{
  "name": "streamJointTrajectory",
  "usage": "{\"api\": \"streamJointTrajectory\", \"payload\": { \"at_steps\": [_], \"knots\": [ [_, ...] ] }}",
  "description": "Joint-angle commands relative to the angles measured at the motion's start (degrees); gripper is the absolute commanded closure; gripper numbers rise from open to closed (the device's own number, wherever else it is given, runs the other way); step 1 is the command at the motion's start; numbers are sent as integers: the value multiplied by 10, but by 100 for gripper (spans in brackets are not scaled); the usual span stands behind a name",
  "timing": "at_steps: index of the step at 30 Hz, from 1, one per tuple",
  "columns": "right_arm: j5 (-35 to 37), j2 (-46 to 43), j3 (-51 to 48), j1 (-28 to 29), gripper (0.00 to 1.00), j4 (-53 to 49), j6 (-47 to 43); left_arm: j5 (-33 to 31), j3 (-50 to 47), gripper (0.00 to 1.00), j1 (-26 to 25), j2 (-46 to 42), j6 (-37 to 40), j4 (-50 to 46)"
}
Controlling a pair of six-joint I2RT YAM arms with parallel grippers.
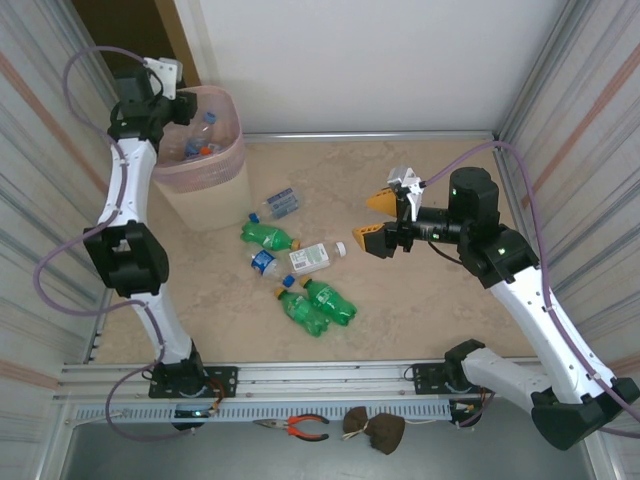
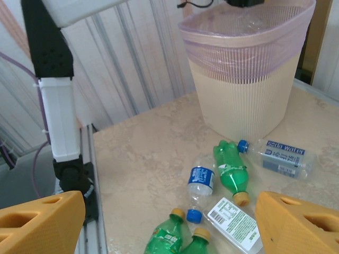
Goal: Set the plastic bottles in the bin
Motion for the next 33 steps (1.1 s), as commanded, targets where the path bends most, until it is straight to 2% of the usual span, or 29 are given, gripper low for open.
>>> {"api": "streamJointTrajectory", "payload": {
  "at_steps": [1,8,13,21,28,33],
  "knots": [
    [-3,1,7,2,17,0,2,22,28,60,3,33,11,-56],
    [-8,22,9,2,17,-1,0,-2,-26,64,2,40,5,-71],
    [-10,21,9,2,18,-1,3,7,-58,64,3,35,-5,-63],
    [-6,12,6,3,18,-3,4,26,-61,64,3,20,-19,-66],
    [-5,7,14,4,18,-5,4,54,-25,56,3,-22,-39,-64],
    [-1,8,18,7,18,-6,5,75,-12,55,3,-56,-53,-62]
  ]
}}
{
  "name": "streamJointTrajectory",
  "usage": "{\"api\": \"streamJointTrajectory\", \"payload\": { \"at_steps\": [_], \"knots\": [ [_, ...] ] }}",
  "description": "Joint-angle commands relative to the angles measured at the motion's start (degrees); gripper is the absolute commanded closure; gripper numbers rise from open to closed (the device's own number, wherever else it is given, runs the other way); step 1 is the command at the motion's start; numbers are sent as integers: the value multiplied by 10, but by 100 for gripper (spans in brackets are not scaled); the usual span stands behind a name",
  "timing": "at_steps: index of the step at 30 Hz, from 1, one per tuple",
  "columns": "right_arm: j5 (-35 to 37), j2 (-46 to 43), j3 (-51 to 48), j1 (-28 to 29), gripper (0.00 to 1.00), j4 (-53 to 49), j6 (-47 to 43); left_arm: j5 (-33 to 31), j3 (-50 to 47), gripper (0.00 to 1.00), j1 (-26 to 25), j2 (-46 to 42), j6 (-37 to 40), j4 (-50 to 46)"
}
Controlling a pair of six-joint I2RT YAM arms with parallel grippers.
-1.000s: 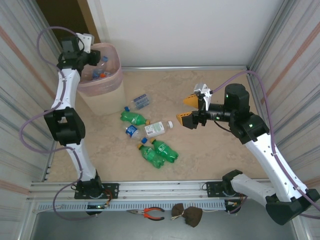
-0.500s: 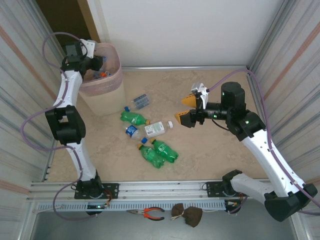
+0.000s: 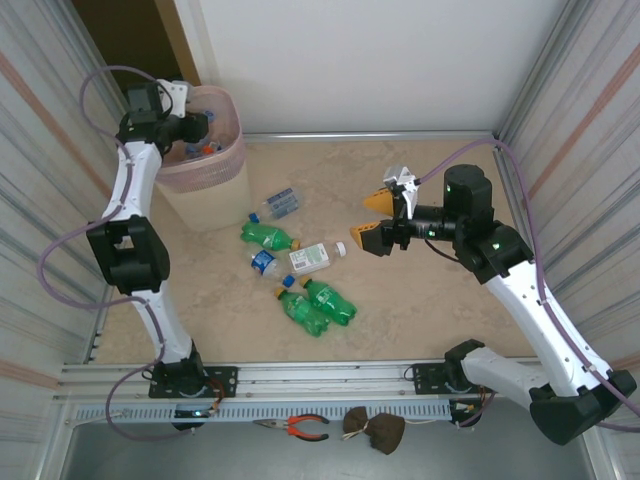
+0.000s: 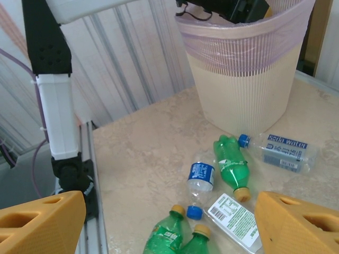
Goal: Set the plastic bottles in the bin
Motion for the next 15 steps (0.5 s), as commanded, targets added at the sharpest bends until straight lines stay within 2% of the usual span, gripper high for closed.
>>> {"api": "streamJointTrajectory", "payload": {
  "at_steps": [1,11,15],
  "knots": [
    [0,-11,19,6,18,-5,5,31,30,55,3,-61,-22,-5],
    [10,-8,26,9,18,-14,-5,75,-18,54,-5,-155,-68,-31],
    [15,-1,30,9,18,-31,-21,68,-48,55,-23,-198,-76,-65]
  ]
}}
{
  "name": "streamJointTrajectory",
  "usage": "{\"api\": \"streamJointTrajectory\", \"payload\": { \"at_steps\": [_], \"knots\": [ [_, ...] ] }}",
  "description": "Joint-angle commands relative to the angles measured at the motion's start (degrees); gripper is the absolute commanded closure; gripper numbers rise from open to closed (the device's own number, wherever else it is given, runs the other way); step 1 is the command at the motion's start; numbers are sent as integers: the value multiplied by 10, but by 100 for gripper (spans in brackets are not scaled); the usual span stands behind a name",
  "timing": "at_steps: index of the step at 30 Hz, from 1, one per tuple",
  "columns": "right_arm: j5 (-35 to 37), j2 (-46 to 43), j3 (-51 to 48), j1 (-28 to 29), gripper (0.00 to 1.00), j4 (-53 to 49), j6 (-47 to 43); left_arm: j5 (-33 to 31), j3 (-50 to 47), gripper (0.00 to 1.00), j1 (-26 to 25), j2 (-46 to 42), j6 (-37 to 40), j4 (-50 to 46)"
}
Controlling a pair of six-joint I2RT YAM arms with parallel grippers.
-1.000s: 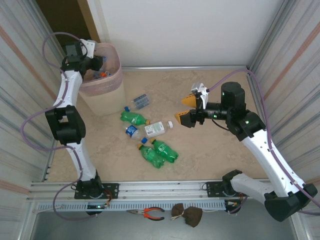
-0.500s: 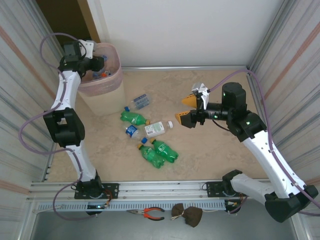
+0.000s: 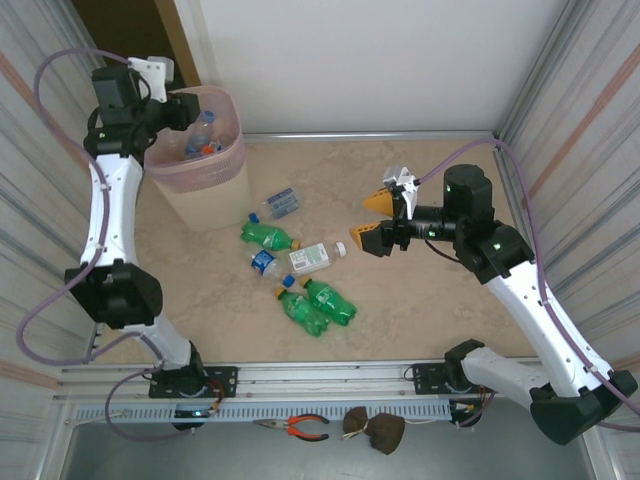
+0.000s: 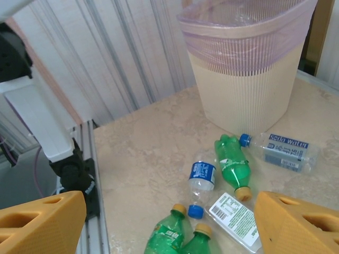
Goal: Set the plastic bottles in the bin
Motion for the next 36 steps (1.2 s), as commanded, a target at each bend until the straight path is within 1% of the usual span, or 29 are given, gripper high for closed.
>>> {"api": "streamJointTrajectory", "payload": {
  "at_steps": [1,8,12,15,18,22,26,28,31,34,36],
  "knots": [
    [11,1,23,5,18,-20,-21,8,-25,54,-21,-39,-16,-48],
    [8,12,20,5,18,-30,-38,-71,-106,54,-91,-143,-28,-94],
    [9,16,14,5,18,-35,-47,-144,-159,54,-162,-200,-46,-117],
    [4,16,3,5,18,-29,-51,-198,-195,58,-215,-231,-75,-125],
    [-9,22,0,3,18,-32,-57,-257,-233,56,-266,-254,-108,-126],
    [-24,25,-9,0,18,-30,-64,-294,-301,55,-316,-277,-155,-120],
    [-40,28,-18,-3,18,-29,-67,-327,-360,55,-356,-291,-230,-124],
    [-47,29,-24,-4,18,-29,-68,-348,-387,51,-377,-291,-275,-123],
    [-51,27,-29,-6,18,-32,-70,-392,-431,46,-402,-282,-364,-125],
    [-54,24,-34,-7,18,-31,-69,-406,-470,44,-415,-264,-437,-118],
    [-58,23,-37,-7,18,-31,-69,-427,-489,42,-426,-246,-481,-118]
  ]
}}
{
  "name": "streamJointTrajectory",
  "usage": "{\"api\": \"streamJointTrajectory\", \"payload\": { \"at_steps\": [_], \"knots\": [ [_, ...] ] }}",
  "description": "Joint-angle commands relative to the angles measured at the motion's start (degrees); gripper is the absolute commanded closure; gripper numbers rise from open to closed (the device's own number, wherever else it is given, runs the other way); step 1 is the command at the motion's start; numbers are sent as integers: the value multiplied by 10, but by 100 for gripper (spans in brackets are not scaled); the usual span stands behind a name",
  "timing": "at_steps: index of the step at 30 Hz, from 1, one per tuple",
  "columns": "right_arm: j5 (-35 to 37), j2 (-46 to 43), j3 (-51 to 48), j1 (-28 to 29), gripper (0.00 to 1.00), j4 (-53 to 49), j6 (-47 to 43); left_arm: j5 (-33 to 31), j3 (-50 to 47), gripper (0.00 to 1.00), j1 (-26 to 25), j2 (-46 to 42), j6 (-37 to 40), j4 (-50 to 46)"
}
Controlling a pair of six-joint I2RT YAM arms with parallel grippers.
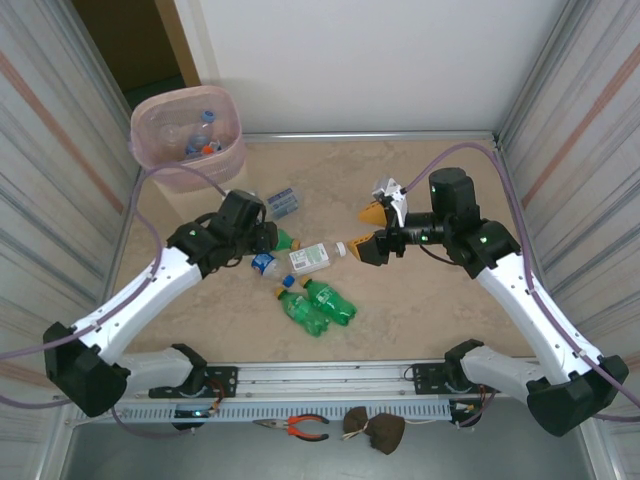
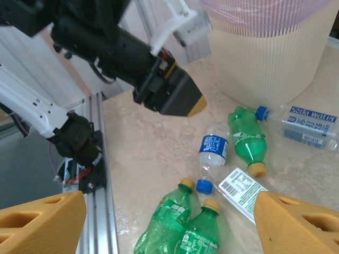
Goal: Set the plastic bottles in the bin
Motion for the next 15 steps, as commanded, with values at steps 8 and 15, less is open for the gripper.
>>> {"api": "streamJointTrajectory", "payload": {
  "at_steps": [8,15],
  "knots": [
    [-19,-13,-12,-6,18,-4,-9,-84,-46,31,-19,87,-231,-12],
    [-16,-15,-9,-7,18,-12,-11,-69,-38,29,-16,150,-277,17]
  ]
}}
